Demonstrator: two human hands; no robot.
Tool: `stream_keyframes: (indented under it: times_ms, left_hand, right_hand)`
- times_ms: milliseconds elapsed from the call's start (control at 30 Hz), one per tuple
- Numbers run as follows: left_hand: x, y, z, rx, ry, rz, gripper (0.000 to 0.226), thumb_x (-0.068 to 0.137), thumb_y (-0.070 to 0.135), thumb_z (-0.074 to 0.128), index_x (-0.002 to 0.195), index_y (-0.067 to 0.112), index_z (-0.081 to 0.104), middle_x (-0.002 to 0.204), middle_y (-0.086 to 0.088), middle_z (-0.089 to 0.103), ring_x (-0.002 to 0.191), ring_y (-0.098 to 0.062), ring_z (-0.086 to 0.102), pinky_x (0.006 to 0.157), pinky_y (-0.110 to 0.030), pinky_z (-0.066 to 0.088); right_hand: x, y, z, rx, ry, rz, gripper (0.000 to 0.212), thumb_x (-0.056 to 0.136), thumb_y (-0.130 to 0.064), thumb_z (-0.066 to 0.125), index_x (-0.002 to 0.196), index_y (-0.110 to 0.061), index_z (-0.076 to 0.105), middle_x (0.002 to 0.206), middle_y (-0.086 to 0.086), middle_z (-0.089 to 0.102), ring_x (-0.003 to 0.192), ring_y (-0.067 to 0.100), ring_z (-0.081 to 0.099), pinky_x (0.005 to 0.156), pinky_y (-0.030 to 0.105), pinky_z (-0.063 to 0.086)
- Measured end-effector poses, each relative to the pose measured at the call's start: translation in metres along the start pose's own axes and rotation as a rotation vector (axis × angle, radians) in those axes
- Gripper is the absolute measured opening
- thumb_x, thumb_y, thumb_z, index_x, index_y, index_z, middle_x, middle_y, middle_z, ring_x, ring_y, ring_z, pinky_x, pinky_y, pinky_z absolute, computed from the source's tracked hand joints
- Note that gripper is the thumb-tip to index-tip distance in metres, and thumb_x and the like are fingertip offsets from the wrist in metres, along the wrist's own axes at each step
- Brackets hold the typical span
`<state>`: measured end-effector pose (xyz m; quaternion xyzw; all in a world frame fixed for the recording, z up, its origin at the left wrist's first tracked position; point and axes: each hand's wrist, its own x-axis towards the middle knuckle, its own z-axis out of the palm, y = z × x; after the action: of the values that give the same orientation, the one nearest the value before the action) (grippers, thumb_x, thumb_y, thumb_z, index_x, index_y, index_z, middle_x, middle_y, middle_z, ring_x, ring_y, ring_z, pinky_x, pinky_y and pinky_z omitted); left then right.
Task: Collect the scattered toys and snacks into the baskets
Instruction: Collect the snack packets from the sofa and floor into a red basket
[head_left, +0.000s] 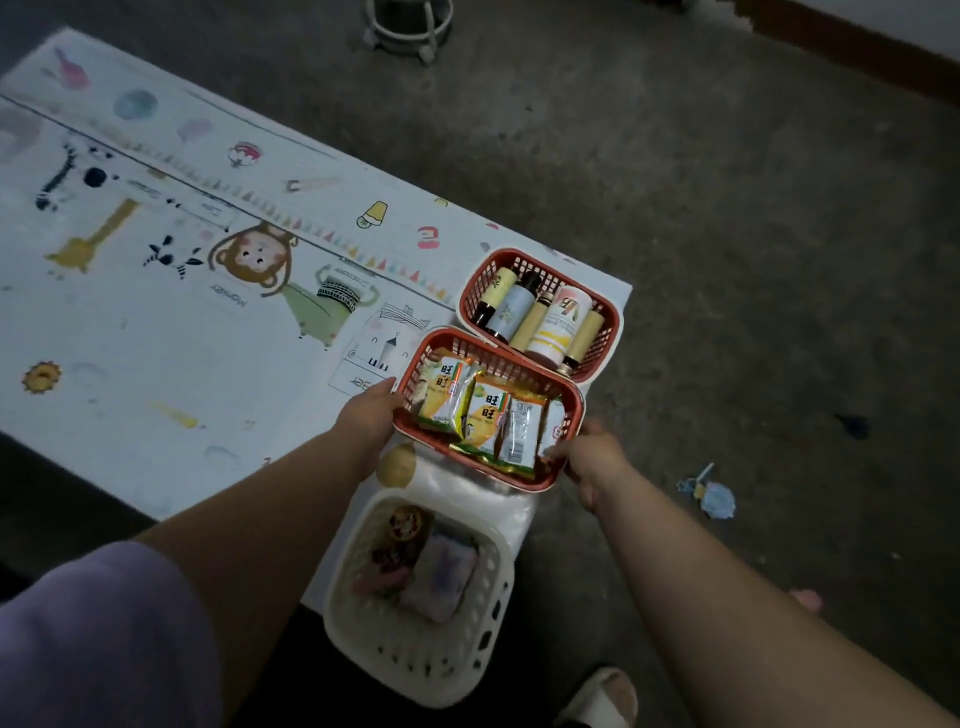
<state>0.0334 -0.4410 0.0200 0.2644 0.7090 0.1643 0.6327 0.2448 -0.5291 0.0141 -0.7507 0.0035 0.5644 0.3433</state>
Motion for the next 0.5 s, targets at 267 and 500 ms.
stream_keyframes:
  times_ms: [267,500]
  left_hand:
    - [-0.008,-0.011,0.001,0.223,-0.004,0.016,0.024,0.094,0.015,0.05,0.118,0.012,0.056,0.114,-0.014,0.059,0.088,-0.02,0.057,0.083,-0.034,0.05]
    - [-0.045,-0.046,-0.028,0.581,0.093,-0.034,0.057,0.091,0.021,0.056,0.144,0.012,0.037,0.15,-0.012,0.036,0.135,-0.031,0.038,0.11,-0.034,0.032]
  right_hand:
    - [0.005,0.02,-0.008,-0.088,0.161,-0.016,0.078,0.076,0.006,0.067,0.144,-0.007,0.03,0.135,0.018,0.05,0.114,0.032,0.056,0.091,0.04,0.05]
    - [-0.066,0.043,-0.008,-0.293,-0.154,0.001,0.012,0.086,-0.027,0.066,0.088,-0.023,0.056,0.089,-0.003,0.059,0.078,0.014,0.052,0.061,0.026,0.04]
